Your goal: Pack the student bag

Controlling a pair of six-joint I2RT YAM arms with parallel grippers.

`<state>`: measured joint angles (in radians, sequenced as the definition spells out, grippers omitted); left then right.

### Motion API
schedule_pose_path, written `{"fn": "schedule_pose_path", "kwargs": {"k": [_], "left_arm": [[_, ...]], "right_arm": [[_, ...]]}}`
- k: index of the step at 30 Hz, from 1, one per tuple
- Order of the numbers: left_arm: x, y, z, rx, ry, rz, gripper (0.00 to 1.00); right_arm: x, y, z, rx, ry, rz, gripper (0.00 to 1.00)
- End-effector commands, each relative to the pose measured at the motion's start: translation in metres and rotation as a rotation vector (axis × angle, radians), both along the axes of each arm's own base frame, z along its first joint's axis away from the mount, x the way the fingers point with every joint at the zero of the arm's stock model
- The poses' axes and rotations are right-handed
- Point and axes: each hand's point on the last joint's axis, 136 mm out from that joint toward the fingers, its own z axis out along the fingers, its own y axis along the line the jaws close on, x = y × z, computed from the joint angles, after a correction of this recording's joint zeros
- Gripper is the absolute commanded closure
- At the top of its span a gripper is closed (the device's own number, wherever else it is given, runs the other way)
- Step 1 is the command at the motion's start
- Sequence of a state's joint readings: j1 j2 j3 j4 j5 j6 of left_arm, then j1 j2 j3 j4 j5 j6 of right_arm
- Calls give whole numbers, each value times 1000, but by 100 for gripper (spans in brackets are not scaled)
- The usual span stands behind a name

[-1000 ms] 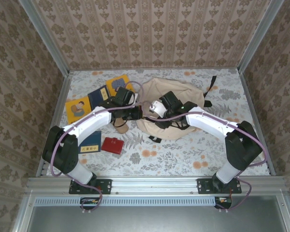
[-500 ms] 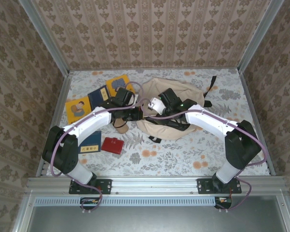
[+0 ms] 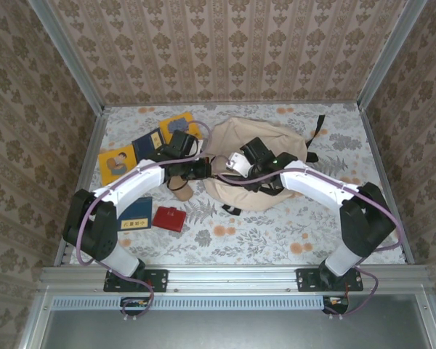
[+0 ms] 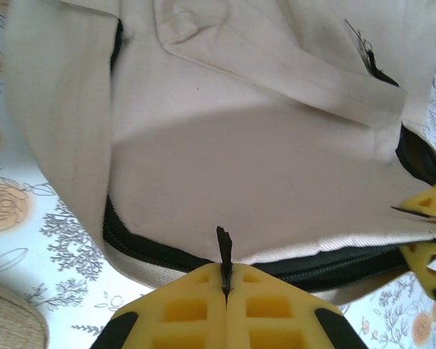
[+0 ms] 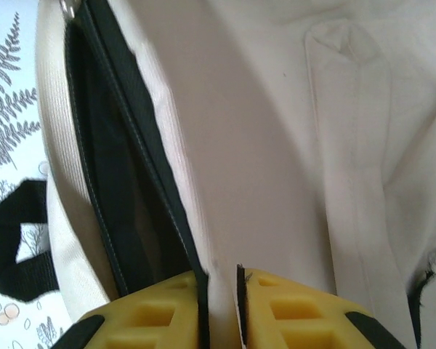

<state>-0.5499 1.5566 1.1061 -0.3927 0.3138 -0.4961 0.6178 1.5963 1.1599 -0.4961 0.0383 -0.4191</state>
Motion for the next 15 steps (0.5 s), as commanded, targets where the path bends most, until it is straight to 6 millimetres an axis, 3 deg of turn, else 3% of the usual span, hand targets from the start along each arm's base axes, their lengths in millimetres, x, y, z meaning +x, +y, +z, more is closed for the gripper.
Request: {"fn": "schedule_pose_path", "kwargs": {"k": [1, 7, 8, 15], "left_arm": [[13, 21, 3, 30, -37, 48, 100], [28, 29, -6, 39, -43, 50, 100], [35, 39, -6, 39, -47, 72, 100], [55, 43, -4, 22, -95, 60, 100]], "right_arm": [[1, -18, 19, -11, -89, -62, 81], [-13, -40, 16, -49, -118, -136, 89], [-15, -42, 15, -49, -118, -143, 89], [-34, -60, 13, -61, -121, -188, 87]]}}
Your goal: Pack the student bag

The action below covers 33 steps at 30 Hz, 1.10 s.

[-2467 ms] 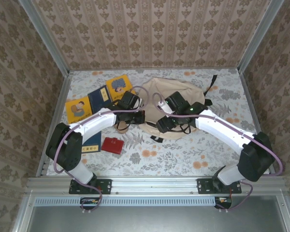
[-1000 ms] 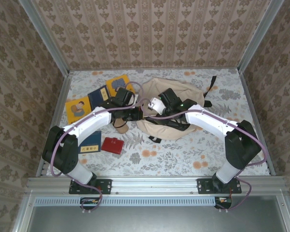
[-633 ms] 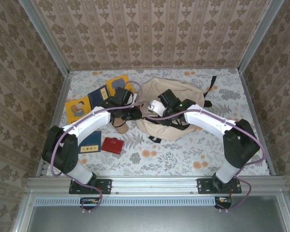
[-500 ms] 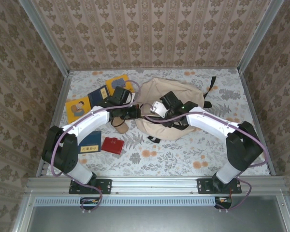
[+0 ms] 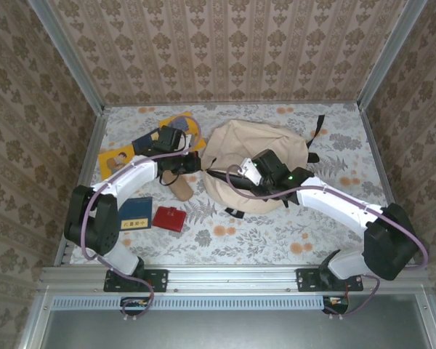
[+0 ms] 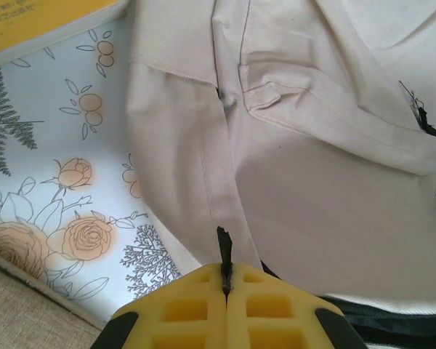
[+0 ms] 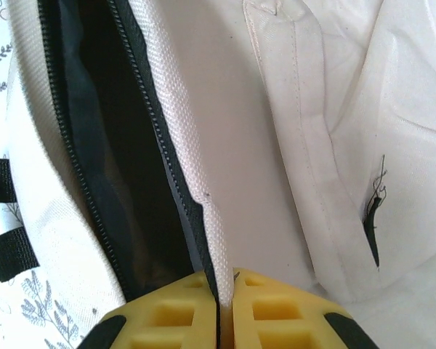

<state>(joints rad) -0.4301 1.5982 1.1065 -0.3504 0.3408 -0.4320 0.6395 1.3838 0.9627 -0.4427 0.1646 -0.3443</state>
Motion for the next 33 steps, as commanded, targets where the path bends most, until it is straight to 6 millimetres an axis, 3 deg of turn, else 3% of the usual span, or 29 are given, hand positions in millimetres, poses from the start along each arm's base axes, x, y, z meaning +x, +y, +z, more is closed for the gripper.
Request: {"fn": "schedule_pose_path", "kwargs": {"k": [1, 4, 8, 13, 14, 16, 23, 29, 33], "left_arm": [[26, 10, 5, 16, -76, 0, 100], [35, 2, 12, -7, -101, -31, 100], [27, -19, 22, -79, -112, -104, 100], [2, -36, 31, -114, -132, -195, 100], [-9, -47, 31, -120, -129, -232, 100], [-16, -52, 34, -122, -130, -252, 100], [-25, -58, 48, -153, -153, -276, 100], [-24, -56, 48, -143, -158, -268, 100], [-26, -55, 47, -143, -154, -267, 100]], "right_arm": [[-10, -26, 2, -61, -23, -82, 87], [-17, -20, 1, -68, -13, -54, 86], [-23, 6, 3, 11, 33, 2, 74], [-13, 42, 19, 150, 18, 55, 57], [-10, 48, 24, 170, 6, 68, 56], [0, 59, 21, 169, 8, 83, 55], [11, 89, 16, 184, 80, 162, 48], [17, 96, 18, 275, 109, 144, 40], [23, 89, 8, 272, 125, 106, 45]]}}
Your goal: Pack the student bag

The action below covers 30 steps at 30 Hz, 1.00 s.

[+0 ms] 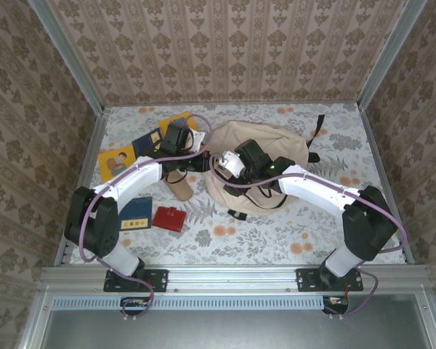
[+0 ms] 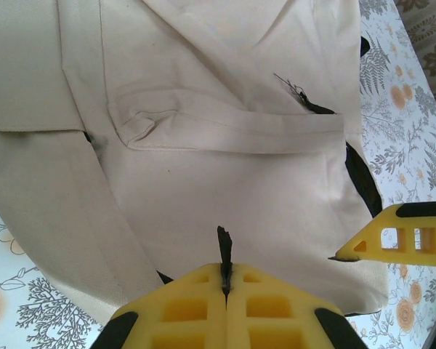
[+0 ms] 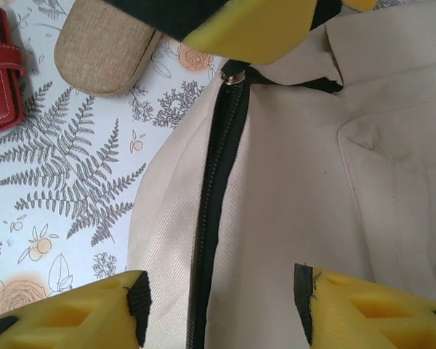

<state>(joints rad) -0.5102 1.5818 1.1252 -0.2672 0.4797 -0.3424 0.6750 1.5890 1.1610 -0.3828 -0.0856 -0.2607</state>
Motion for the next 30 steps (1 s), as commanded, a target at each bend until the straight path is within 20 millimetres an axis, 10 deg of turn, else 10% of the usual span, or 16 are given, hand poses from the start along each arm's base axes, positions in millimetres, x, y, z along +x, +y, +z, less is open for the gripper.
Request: {"fn": "schedule_pose_path", "kwargs": {"k": [1, 12, 17, 30], "left_arm": [[-7, -2, 14, -28, -41, -33, 100], [-9, 1, 13, -26, -40, -26, 100], [-11, 1, 13, -26, -37, -28, 100], [-8, 5, 10, -11, -34, -2, 100]], "right_arm": [[8, 2, -4, 28, 22, -24, 47], [23, -16, -10, 2, 39, -65, 46], [38, -29, -11, -74, -6, -126, 60], [16, -13, -26, -80, 92, 37, 56]]}}
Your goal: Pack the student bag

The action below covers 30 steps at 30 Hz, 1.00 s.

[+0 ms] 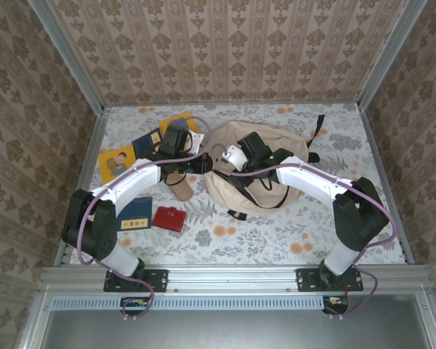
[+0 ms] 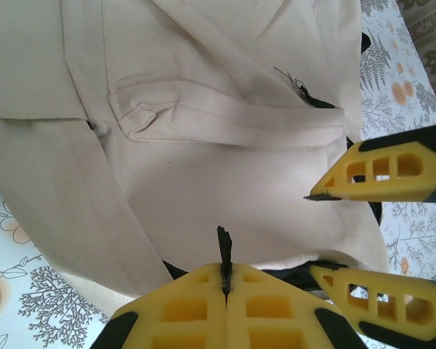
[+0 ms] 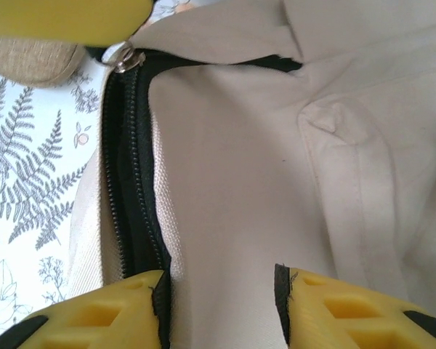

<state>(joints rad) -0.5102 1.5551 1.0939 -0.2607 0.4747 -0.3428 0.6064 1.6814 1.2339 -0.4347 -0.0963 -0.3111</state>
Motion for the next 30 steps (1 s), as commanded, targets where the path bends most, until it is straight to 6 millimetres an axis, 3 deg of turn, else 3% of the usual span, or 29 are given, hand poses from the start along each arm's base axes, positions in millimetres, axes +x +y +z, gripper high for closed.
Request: {"fn": "schedule_pose_path", "kwargs": {"k": [1, 8, 14, 30], "left_arm": [[-2, 1, 11, -10, -31, -1, 100], [5, 9, 5, 10, -20, 49, 100], [21, 15, 0, 24, -5, 100, 100], [72, -9, -24, 47, 13, 113, 100]], "right_arm": [[-9, 3, -11, -26, 51, 61, 58], [-7, 2, -16, -39, 34, 73, 75], [-25, 4, -14, -16, 59, 102, 90], [-97, 17, -35, -37, 147, 165, 96]]}}
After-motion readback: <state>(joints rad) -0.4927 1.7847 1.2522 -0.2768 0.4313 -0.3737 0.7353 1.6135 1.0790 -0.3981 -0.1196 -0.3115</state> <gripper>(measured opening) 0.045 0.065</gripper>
